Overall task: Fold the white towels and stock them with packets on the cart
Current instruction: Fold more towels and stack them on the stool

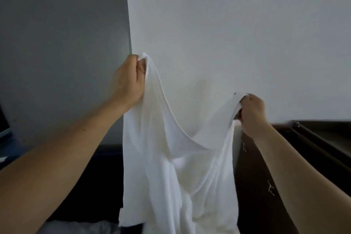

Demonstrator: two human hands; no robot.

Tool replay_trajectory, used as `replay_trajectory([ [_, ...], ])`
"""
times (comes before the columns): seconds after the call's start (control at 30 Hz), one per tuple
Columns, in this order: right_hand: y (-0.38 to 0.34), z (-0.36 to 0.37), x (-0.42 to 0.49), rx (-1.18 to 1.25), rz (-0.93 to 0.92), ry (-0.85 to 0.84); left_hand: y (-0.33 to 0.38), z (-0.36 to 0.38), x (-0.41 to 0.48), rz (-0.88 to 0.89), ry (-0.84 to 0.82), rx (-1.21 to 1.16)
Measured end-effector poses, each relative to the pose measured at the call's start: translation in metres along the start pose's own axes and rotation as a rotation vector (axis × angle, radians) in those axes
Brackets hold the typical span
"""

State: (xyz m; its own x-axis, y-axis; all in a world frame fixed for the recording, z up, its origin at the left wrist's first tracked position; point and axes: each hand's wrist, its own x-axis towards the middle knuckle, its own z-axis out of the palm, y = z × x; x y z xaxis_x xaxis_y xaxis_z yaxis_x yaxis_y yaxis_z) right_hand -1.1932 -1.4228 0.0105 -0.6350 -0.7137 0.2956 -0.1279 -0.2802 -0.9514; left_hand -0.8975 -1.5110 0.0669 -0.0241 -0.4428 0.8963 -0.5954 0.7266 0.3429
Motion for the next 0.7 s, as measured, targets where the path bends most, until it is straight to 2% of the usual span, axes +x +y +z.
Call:
replay_trajectory([
  [0.03, -0.014, -0.002, 0.001, 0.188, -0.004, 0.076, -0.001, 0.003, -0.001, 0.008, -0.011, -0.009],
  [0.1, -0.042, -0.007, 0.005, 0.485, -0.046, 0.122, -0.001, 0.008, -0.003, -0.013, -0.032, -0.033],
  [0.13, -0.049, -0.008, 0.005, 0.544, -0.068, 0.103, -0.002, 0.011, -0.006, -0.024, -0.042, -0.038],
  [0.2, -0.048, -0.007, -0.004, 0.503, -0.065, 0.029, 0.000, 0.016, -0.013, -0.025, -0.052, -0.058],
  [0.27, -0.025, -0.006, -0.017, 0.319, 0.037, -0.039, 0.004, 0.018, -0.020, -0.011, -0.046, -0.108],
  [0.33, 0.005, -0.010, -0.031, 0.015, 0.199, -0.161, 0.009, 0.021, -0.026, 0.022, -0.061, -0.178],
  [0.4, 0.031, -0.015, -0.048, -0.496, 0.295, -0.531, 0.015, 0.026, -0.038, 0.083, -0.119, -0.243],
  [0.43, 0.039, -0.015, -0.057, -0.723, 0.287, -0.744, 0.019, 0.029, -0.047, 0.123, -0.163, -0.272],
  [0.47, 0.046, -0.012, -0.064, -0.841, 0.213, -0.859, 0.023, 0.032, -0.055, 0.156, -0.214, -0.300],
  [0.5, 0.049, -0.006, -0.069, -0.803, 0.105, -0.834, 0.027, 0.035, -0.063, 0.178, -0.262, -0.331],
  [0.6, 0.043, 0.016, -0.073, -0.196, -0.085, -0.497, 0.035, 0.040, -0.083, 0.212, -0.299, -0.435],
  [0.63, 0.036, 0.023, -0.071, -0.044, -0.096, -0.473, 0.039, 0.041, -0.087, 0.219, -0.286, -0.469],
  [0.7, 0.022, 0.037, -0.069, 0.047, -0.132, -0.548, 0.049, 0.041, -0.093, 0.235, -0.259, -0.519],
])
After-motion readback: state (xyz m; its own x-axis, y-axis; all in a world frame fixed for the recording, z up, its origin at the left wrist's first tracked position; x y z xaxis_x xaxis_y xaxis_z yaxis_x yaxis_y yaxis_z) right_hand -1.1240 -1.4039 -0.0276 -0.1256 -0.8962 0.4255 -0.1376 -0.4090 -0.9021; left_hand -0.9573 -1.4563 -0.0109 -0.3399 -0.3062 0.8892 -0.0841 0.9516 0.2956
